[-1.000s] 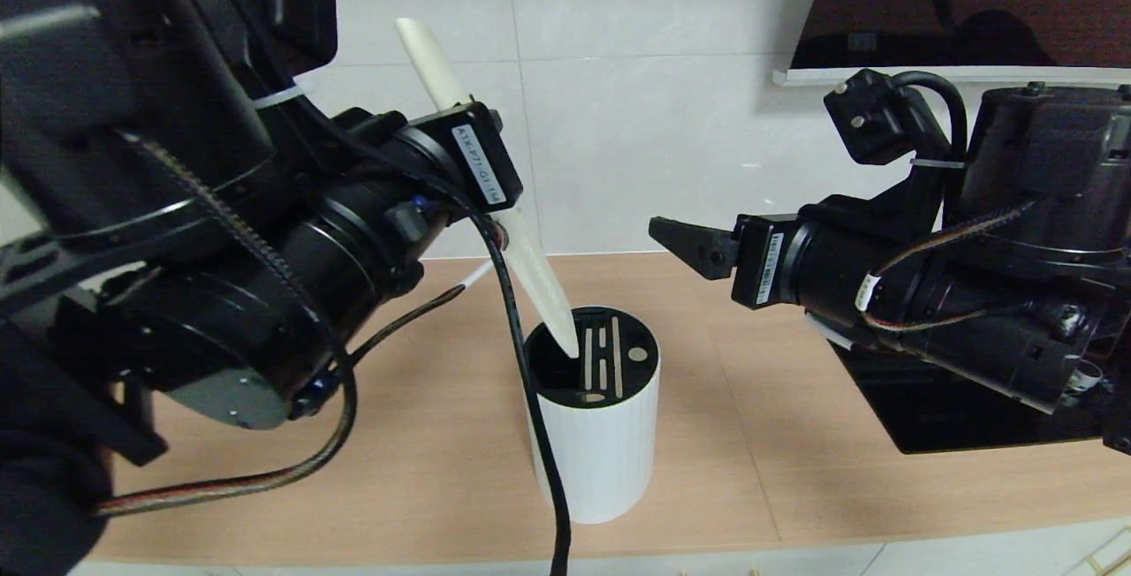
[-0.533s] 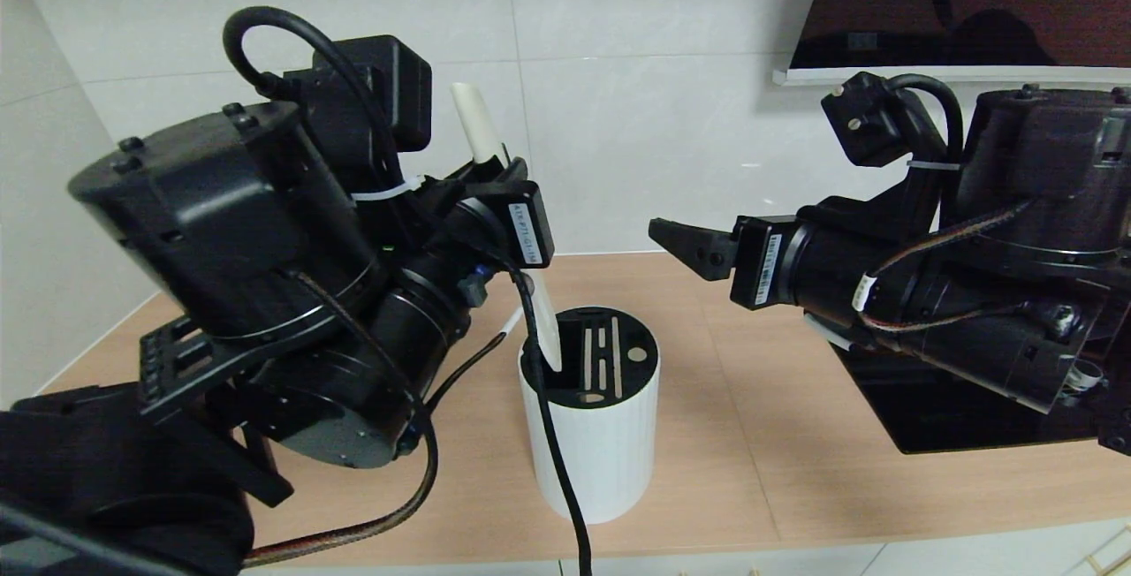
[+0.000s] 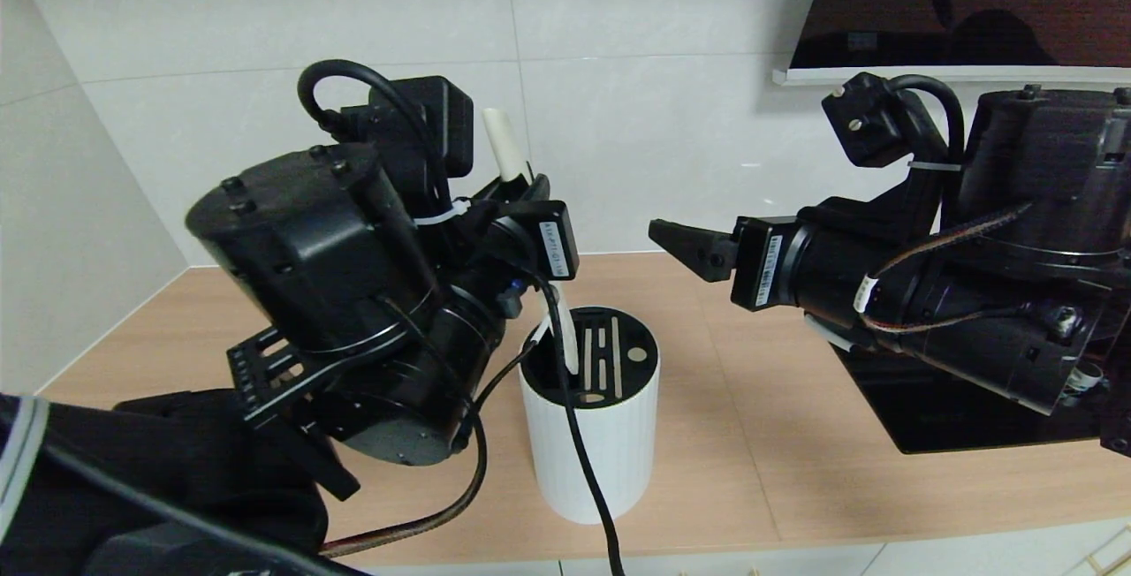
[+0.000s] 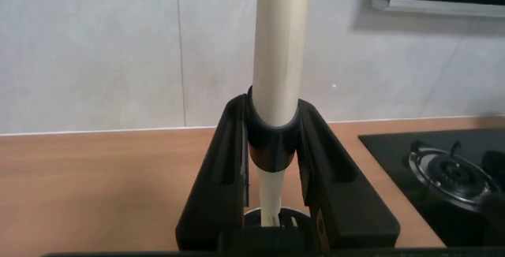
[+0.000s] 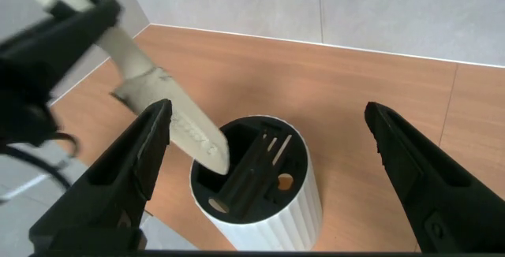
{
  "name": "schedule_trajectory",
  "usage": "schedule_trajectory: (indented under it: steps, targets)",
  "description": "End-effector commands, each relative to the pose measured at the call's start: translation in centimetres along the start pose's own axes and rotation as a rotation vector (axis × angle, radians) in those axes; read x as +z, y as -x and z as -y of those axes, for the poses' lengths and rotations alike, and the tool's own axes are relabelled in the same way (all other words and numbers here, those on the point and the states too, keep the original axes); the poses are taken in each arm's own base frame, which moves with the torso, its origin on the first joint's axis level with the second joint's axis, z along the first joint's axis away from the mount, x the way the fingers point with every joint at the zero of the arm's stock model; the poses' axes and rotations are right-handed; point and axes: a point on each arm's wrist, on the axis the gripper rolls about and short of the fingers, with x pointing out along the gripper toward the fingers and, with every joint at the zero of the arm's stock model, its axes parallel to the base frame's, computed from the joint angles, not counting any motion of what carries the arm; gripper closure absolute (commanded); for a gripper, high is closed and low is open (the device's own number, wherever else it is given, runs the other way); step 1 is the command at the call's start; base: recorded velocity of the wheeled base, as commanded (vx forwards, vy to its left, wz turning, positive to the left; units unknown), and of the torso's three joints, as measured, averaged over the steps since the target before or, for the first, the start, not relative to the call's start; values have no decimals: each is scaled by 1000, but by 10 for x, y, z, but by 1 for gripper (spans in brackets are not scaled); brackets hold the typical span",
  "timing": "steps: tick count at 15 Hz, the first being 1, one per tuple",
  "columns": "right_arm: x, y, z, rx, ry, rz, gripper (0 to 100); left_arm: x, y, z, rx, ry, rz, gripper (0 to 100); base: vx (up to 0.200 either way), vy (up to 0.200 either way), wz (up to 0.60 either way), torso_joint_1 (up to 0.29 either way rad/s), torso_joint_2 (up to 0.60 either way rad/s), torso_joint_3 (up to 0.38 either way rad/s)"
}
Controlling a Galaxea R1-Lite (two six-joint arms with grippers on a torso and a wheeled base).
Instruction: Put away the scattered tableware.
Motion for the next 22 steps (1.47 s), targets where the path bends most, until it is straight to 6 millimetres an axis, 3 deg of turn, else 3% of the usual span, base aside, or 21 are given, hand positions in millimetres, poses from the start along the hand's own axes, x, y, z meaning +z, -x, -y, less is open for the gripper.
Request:
schedule_trajectory:
  steps: [1, 5, 15, 22]
  targets:
    - [0, 0, 0, 1, 0, 2, 0, -16, -5, 4, 1, -23, -30, 100, 0, 0, 0, 0, 0, 0]
    - [0, 0, 0, 1, 0, 2, 0, -27, -8, 6, 2, -39, -54, 100, 0, 0, 0, 0, 0, 0]
    - [-2, -1, 0, 0, 1, -6, 0, -82, -18, 16, 57, -72, -89, 100, 0, 0, 0, 0, 0, 0]
    - [-3, -3, 0, -3, 2, -10, 0, -98, -8, 13, 53, -120, -144, 100, 0, 0, 0, 0, 0, 0]
